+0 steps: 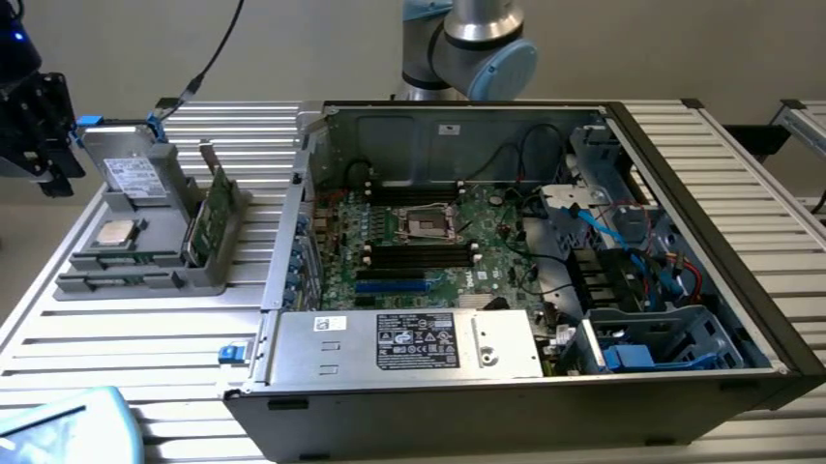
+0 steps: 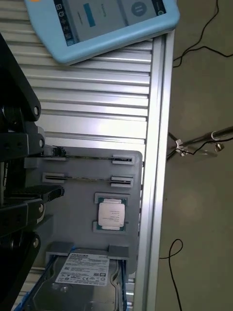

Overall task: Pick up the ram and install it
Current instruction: 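Pick up the ram and move it above insertion slot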

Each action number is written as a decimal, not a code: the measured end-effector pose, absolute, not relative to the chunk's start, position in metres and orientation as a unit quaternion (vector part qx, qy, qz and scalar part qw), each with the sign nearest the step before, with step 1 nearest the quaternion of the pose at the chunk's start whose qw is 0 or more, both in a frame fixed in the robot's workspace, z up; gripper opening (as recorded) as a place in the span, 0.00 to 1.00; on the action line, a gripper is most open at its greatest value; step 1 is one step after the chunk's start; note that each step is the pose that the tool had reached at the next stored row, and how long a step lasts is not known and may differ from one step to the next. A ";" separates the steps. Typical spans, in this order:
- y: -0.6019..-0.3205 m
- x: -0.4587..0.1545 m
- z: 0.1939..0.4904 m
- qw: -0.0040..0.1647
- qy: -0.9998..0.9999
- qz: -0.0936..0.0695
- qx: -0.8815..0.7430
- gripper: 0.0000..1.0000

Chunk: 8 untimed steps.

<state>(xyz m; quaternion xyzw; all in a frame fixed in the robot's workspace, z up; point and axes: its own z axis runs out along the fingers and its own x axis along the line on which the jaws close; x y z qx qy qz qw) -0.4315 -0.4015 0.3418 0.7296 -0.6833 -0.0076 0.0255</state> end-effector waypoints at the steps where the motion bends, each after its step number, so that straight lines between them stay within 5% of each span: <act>1: -0.402 -0.432 0.340 0.025 -0.683 -0.008 0.730 0.37; 8: -0.410 -0.432 0.336 0.020 -0.683 -0.011 0.730 0.37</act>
